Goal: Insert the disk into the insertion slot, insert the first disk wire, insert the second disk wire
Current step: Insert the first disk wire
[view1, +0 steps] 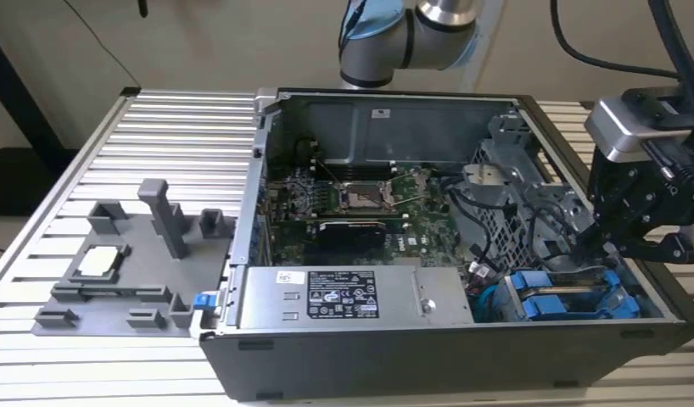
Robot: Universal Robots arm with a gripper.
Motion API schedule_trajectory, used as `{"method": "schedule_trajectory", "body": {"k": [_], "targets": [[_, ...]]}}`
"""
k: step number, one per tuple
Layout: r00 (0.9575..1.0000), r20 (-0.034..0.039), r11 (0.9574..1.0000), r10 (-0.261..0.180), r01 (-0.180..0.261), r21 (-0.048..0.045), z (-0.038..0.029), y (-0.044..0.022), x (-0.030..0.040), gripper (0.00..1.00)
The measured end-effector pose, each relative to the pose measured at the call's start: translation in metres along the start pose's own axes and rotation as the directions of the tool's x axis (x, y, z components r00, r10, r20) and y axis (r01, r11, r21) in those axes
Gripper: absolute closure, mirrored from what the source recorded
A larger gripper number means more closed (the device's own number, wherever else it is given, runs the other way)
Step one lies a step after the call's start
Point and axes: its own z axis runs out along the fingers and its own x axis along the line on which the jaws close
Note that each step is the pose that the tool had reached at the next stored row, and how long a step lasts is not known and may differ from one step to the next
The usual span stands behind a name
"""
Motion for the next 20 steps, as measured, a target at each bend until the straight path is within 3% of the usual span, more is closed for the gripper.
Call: {"method": "schedule_trajectory", "body": {"k": [9,16,20], "targets": [[1.0000,-0.0074,1.0000,-0.002,0.002,0.0006,0.0066,-0.0004,0.0052,0.81],[1.0000,-0.0070,1.0000,-0.003,0.003,0.0018,0.0091,-0.0004,0.0055,0.81],[0.9999,-0.0134,1.0000,-0.003,0.003,0.0017,0.0130,-0.0005,0.0058,0.81]]}}
